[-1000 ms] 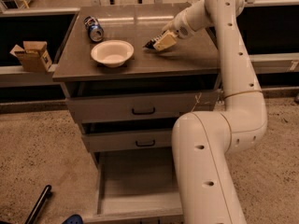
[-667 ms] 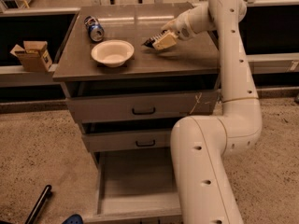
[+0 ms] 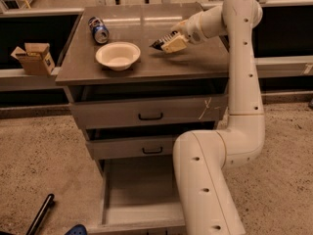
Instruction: Place rxbar chocolate into bottom drawer
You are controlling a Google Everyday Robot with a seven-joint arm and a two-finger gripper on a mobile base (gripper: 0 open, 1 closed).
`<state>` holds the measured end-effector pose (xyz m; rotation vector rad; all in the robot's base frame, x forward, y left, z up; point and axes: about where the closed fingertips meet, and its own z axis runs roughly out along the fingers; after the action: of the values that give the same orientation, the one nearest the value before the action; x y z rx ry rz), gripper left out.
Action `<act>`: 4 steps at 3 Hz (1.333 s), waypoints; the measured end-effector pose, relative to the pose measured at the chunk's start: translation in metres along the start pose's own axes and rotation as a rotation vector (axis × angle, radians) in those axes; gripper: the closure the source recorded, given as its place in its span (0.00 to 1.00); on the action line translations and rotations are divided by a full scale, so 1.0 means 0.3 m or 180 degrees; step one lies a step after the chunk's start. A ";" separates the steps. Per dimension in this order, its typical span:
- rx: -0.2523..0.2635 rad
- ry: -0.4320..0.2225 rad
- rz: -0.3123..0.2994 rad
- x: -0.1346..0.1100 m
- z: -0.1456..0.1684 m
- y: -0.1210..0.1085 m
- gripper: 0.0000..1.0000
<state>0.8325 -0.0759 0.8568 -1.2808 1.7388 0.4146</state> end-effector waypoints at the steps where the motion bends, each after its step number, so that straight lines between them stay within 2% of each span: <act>1: -0.0098 -0.0076 -0.0174 -0.021 0.028 0.027 1.00; 2: -0.0039 -0.0211 -0.0794 -0.087 -0.007 0.053 1.00; 3: 0.0030 -0.0302 -0.1597 -0.148 -0.079 0.119 1.00; 4: 0.0156 -0.0368 -0.1836 -0.188 -0.106 0.116 1.00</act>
Offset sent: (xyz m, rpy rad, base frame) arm -0.0410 0.0199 0.0458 -0.1479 -0.4332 0.2978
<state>0.7898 -0.0518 0.9115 -1.6110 1.2024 0.1055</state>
